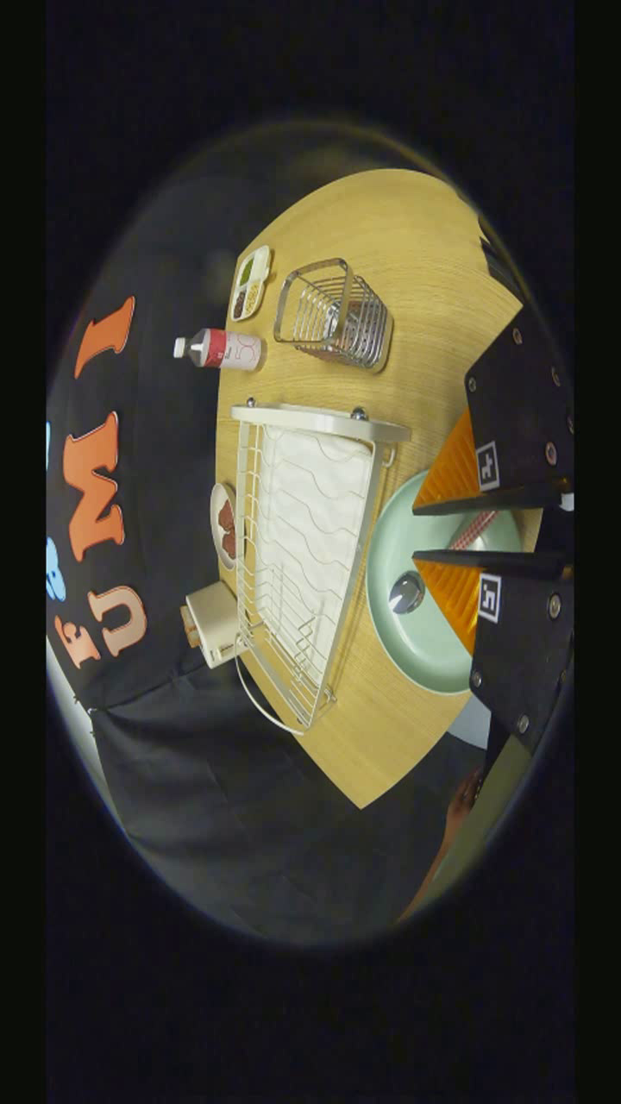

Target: Take the plate from the dish rack, then take the spoon from the basket and place it into the plate.

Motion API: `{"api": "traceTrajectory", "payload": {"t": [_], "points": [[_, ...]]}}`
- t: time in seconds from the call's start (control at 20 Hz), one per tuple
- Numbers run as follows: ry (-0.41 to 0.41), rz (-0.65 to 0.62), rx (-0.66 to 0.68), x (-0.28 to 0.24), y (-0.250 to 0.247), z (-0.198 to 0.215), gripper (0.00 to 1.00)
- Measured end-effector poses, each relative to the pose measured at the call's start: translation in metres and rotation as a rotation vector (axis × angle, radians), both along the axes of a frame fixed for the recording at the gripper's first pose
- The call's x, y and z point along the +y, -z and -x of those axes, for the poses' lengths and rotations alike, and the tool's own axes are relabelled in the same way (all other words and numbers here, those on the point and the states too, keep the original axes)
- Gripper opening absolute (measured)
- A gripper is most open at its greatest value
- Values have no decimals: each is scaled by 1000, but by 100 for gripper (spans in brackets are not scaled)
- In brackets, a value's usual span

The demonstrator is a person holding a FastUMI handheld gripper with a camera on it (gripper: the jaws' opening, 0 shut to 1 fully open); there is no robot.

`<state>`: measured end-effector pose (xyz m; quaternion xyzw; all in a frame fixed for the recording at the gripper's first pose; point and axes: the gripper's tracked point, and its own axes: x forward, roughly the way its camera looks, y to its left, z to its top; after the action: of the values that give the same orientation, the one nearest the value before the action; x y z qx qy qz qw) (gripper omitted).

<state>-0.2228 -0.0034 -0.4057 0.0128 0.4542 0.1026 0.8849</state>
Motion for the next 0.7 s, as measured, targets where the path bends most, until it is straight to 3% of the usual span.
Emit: {"api": "traceTrajectory", "payload": {"t": [0.35, 0.7], "points": [[64, 14, -138, -18, -55, -40, 23], [101, 43, -415, -28, -171, -95, 29]]}}
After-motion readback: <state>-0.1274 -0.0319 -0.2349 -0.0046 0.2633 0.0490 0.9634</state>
